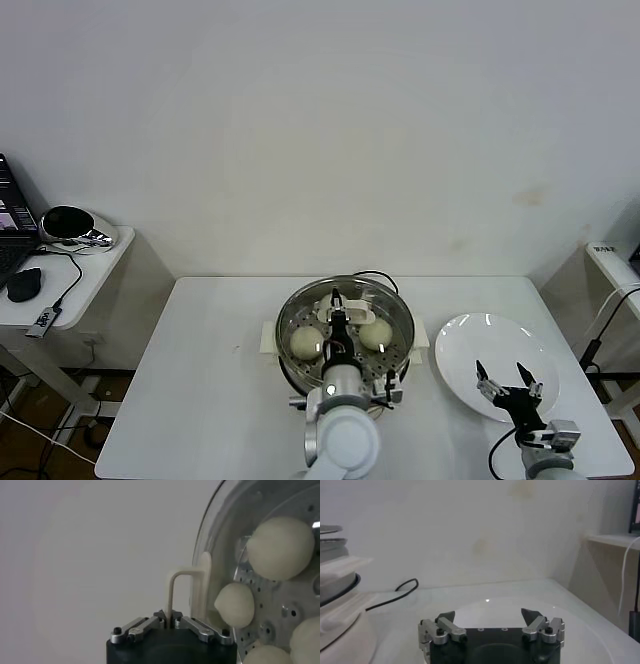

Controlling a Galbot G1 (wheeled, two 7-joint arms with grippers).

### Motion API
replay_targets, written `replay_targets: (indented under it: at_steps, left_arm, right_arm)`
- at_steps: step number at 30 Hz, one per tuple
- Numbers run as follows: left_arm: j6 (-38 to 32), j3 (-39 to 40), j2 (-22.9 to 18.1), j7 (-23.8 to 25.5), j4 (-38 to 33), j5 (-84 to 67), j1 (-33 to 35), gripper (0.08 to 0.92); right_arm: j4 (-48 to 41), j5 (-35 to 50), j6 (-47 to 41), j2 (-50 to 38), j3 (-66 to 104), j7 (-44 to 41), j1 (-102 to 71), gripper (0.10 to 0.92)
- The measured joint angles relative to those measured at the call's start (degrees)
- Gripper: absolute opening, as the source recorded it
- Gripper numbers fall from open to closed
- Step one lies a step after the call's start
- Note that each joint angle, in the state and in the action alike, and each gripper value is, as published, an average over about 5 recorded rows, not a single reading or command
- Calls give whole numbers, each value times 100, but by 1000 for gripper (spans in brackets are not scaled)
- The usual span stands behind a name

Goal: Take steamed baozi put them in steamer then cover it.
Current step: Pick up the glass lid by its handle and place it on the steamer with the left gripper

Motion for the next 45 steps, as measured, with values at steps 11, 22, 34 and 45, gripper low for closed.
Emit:
replay_targets:
  at_steps: [11,22,34,45]
  left_arm:
    - [0,-65,-15,-3,50,25,2,140]
    - [0,-78,-19,-84,86,0,64,140]
    - [-2,-129,-16,-269,188,-96,102,140]
    - [-2,-135,1,-416,195,-190,149,140]
  right_arm:
    - [-7,-27,13,-12,-24,0,9,823]
    - [-4,-58,24,-1,-30,1,-10,823]
    - [12,-99,34,10,-32,2,-28,823]
    - [9,-119,37,19,-45,2,-32,823]
